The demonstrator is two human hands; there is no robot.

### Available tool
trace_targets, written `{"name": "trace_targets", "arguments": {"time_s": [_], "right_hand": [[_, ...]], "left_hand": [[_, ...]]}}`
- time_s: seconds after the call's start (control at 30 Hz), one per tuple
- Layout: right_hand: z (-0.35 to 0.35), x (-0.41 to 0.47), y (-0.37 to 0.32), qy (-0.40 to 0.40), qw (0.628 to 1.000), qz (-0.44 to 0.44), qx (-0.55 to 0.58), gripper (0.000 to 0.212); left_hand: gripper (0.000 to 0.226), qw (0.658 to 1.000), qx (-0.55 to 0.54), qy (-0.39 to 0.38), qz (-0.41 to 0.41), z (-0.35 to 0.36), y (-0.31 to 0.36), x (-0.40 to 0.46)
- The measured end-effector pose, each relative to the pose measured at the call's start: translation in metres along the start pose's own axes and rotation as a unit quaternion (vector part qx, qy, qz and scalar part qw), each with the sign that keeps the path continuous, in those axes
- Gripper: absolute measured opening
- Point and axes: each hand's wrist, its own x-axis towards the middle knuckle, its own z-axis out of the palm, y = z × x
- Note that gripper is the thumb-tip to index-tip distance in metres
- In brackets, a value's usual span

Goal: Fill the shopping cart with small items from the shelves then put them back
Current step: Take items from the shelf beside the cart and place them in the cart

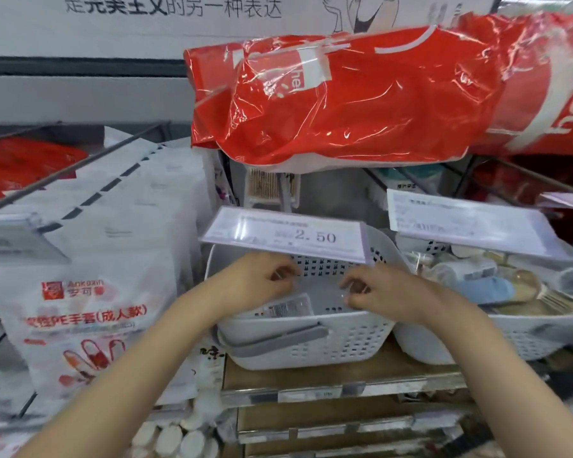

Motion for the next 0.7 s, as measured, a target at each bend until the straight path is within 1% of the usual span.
{"name": "trace_targets", "arguments": {"time_s": [0.07, 0.1, 0.2, 0.27, 0.37, 0.43, 0.57, 0.63, 0.7], "right_hand": [[-0.006, 0.018, -0.004, -0.09, 0.995, 0.023, -0.039, 0.044], [-0.007, 0.027, -0.006, -0.122, 0.991, 0.023, -0.051, 0.049], [0.002, 0.051, -0.005, -0.189, 0.979, 0.013, -0.078, 0.057], [0.009, 0.062, -0.003, -0.243, 0.964, 0.024, -0.108, 0.057], [0.014, 0.068, -0.001, -0.321, 0.936, 0.056, -0.133, 0.058], [0.015, 0.07, -0.002, -0.349, 0.923, 0.064, -0.151, 0.056], [0.024, 0.084, 0.006, -0.383, 0.906, 0.075, -0.164, 0.054], [0.03, 0.09, 0.013, -0.386, 0.906, 0.094, -0.143, 0.056], [0.031, 0.093, 0.017, -0.376, 0.91, 0.113, -0.132, 0.058]], "left_hand": [[0.026, 0.998, 0.03, -0.06, -0.017, -0.001, -0.001, 0.018], [0.026, 0.994, 0.052, -0.088, -0.027, -0.001, -0.002, 0.024], [0.027, 0.975, 0.143, -0.162, -0.056, 0.005, -0.011, 0.038], [0.047, 0.953, 0.202, -0.21, -0.082, 0.011, -0.018, 0.046], [0.067, 0.932, 0.224, -0.26, -0.118, 0.02, -0.029, 0.055], [0.07, 0.924, 0.212, -0.286, -0.142, 0.024, -0.032, 0.057], [0.069, 0.911, 0.227, -0.298, -0.172, 0.028, -0.031, 0.06], [0.069, 0.901, 0.24, -0.311, -0.188, 0.03, -0.035, 0.064], [0.061, 0.89, 0.262, -0.324, -0.186, 0.032, -0.037, 0.066]]}}
